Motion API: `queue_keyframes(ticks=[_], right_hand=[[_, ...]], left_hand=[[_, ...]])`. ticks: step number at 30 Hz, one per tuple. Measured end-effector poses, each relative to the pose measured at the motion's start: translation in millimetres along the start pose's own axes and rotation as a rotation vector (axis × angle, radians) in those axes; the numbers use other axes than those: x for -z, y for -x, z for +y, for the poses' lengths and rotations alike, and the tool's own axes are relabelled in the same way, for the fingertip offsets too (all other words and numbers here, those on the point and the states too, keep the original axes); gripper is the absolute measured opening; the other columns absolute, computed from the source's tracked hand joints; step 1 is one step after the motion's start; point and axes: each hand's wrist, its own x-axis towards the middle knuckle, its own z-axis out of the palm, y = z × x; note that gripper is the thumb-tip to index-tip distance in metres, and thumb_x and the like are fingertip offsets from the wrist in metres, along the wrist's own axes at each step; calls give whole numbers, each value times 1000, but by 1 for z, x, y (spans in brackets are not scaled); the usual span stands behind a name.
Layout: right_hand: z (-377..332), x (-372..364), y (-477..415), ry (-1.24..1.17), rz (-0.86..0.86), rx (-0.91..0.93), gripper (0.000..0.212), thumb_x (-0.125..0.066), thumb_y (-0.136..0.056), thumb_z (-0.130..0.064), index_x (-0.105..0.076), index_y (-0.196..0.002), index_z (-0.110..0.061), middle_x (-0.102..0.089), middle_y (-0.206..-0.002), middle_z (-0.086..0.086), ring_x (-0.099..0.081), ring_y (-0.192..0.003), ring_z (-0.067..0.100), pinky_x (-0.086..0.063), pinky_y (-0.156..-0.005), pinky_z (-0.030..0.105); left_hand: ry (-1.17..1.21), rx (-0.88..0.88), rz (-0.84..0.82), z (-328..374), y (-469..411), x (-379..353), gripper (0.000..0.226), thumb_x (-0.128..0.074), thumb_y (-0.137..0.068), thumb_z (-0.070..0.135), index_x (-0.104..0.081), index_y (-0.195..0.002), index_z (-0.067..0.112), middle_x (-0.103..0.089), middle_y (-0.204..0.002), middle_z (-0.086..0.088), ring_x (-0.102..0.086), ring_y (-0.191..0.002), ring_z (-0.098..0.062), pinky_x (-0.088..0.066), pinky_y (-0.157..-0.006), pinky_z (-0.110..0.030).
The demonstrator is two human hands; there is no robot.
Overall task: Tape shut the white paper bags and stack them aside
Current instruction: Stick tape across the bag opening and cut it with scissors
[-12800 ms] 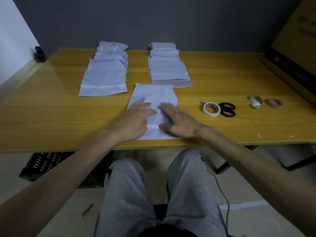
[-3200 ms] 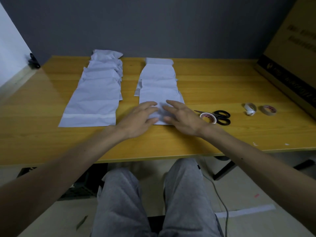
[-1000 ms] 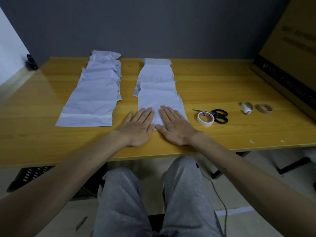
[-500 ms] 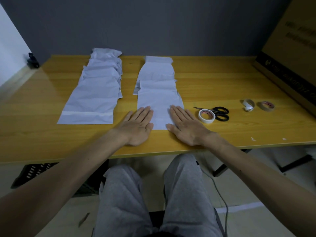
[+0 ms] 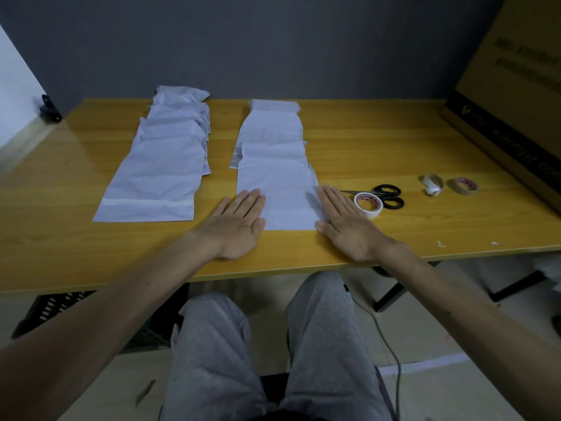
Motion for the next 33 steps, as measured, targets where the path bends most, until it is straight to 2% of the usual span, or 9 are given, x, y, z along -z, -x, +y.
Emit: queue_keyframes(ticks=[6, 10, 13, 16, 20, 22, 24, 27, 33], right_hand=[[2, 11, -2, -268, -37, -12, 75, -47, -99, -19, 6, -152, -19, 11, -160, -4, 14, -145, 9, 7, -115, 24], [7, 23, 3, -545, -94, -66, 82, -55, -94, -6, -3, -153, -27, 7, -160, -11, 10, -145, 3, -3, -115, 24], [-3, 25, -2, -556, -36, -46, 83, -48, -87, 12, -15, -153, -27, 1, -160, -11, 7, -145, 4, -5, -117, 26], [-21, 26, -12, -526, 68, 6, 81, -29, -75, 23, -31, -148, -13, -10, -160, -6, 3, -146, 6, -5, -111, 16], [-40, 21, -26, -364, 165, 104, 52, -35, -93, 7, -40, -143, -5, -21, -158, 3, -7, -147, 12, -8, -117, 23], [-44, 12, -34, -246, 82, 122, 48, -36, -103, -22, -28, -149, -11, -15, -160, 3, -3, -148, 14, -2, -119, 26], [-45, 0, -39, -109, -9, 118, 57, -29, -103, -42, -14, -153, -17, -3, -161, 2, 4, -147, 13, 4, -118, 26], [-42, -13, -40, 35, -20, 120, 61, -18, -102, -49, -1, -154, -22, 10, -161, -4, 12, -146, 8, 9, -116, 25], [-40, -12, -40, 56, -29, 96, 65, -15, -101, -53, 4, -153, -20, 12, -160, -6, 13, -145, 6, 8, -118, 27]], left_hand=[[0, -3, 20, 2, 1, -2, 55, -4, -103, 42, 16, -151, 25, 24, -157, 11, 22, -144, -6, 10, -119, -36], [2, 0, 28, 2, 1, -3, 55, -5, -103, 42, 15, -152, 25, 24, -157, 11, 22, -144, -6, 11, -119, -37], [1, 4, 41, 3, 1, -4, 56, -4, -102, 43, 15, -152, 25, 23, -157, 11, 22, -144, -6, 10, -119, -38], [4, 4, 48, 3, 1, -5, 56, -5, -103, 43, 14, -152, 25, 23, -158, 11, 22, -144, -7, 10, -119, -38], [3, 12, 53, 3, 1, -5, 56, -5, -102, 43, 13, -152, 26, 22, -158, 11, 22, -144, -7, 9, -119, -39], [-1, 16, 57, 4, 0, -4, 56, -5, -102, 44, 13, -152, 25, 22, -158, 11, 21, -144, -7, 9, -119, -39], [-7, 13, 65, 5, 1, -5, 56, -5, -102, 43, 12, -153, 25, 21, -158, 11, 20, -145, -7, 9, -119, -39], [-2, 5, 85, 5, 2, -5, 56, -5, -102, 43, 10, -153, 24, 20, -159, 10, 19, -145, -7, 8, -119, -39], [42, 21, 119, 1, 6, -9, 56, -5, -103, 41, 12, -153, 23, 20, -159, 9, 19, -144, -5, 7, -120, -36]])
